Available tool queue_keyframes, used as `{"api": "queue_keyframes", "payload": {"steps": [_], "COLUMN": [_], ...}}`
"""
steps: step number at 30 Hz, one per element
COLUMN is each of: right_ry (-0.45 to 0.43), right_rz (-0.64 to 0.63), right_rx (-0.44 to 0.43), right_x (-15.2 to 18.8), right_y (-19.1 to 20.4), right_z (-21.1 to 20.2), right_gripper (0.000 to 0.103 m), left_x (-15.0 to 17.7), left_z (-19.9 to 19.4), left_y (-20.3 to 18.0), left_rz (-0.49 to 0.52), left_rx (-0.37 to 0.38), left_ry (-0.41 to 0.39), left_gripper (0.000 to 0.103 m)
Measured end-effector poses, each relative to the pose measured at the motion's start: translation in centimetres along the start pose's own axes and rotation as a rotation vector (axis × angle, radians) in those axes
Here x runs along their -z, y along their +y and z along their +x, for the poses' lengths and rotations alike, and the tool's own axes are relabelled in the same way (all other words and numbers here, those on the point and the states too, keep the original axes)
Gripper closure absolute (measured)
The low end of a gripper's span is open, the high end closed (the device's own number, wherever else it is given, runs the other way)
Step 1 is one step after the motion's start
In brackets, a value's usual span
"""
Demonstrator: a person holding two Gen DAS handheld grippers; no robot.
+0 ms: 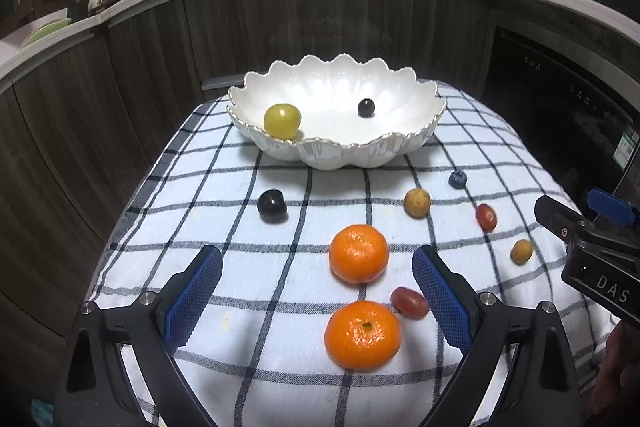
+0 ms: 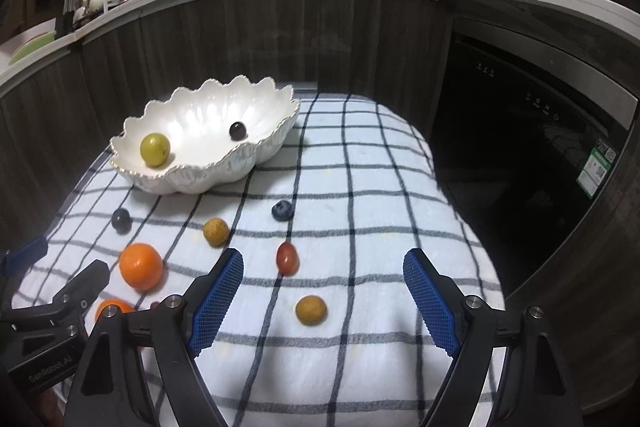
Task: Organize fruits
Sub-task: 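Withdraw both tools from the bowl back toward the remaining fruits, then grasp a mandarin with the left tool while the right tool grasps a small brown fruit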
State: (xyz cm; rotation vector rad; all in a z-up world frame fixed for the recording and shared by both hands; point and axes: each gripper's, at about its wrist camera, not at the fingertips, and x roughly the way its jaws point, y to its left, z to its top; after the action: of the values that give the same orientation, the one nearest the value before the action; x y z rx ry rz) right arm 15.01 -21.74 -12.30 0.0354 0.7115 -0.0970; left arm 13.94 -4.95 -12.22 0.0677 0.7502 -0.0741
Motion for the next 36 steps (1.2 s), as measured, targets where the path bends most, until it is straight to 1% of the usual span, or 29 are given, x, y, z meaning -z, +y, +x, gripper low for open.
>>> {"api": "queue_keyframes", "payload": {"steps": [7,15,19,22,30,31,32,35,36], "right_ry": [0.032,0.067,0.081,0.087,0.096,0.098,0.101,0.097,0.096], "right_rz": [-0.016,-0.018,-0.024,-0.024,-0.044,-0.047,-0.05,-0.058,-0.061], "right_rx": [-0.011,-0.005,-0.007,-0.006,0.003,0.003,0.004,0.004,0.004], "right_x": [0.9,1.8,2.1,2.3,2.9,3.0,3.1,3.3,3.3], "right_y": [0.6,0.4,0.5,0.5,0.9,0.9,1.0,1.2,1.3], "right_z": [0.5,1.4,1.9,2.2,3.3,3.5,3.6,3.8,3.9], "right_gripper": [0.02,0.02,0.02,0.02,0.02,0.02,0.02,0.021,0.021], "left_x": [1.1,2.0,2.4,2.7,3.0,3.0,3.1,3.1,3.2], "left_z": [0.5,1.5,2.1,2.5,2.7,2.8,2.8,3.1,3.2], "left_y": [0.0,-0.1,-0.3,-0.2,0.0,0.0,0.0,0.1,0.0], "left_rz": [-0.001,-0.005,0.004,0.003,-0.005,-0.003,-0.005,-0.023,-0.019], "left_rx": [0.031,0.039,0.047,0.053,0.067,0.07,0.074,0.099,0.101], "left_ry": [0.046,0.098,0.112,0.13,0.137,0.138,0.14,0.158,0.158], "left_gripper": [0.006,0.006,0.007,0.011,0.011,0.012,0.016,0.021,0.021]}}
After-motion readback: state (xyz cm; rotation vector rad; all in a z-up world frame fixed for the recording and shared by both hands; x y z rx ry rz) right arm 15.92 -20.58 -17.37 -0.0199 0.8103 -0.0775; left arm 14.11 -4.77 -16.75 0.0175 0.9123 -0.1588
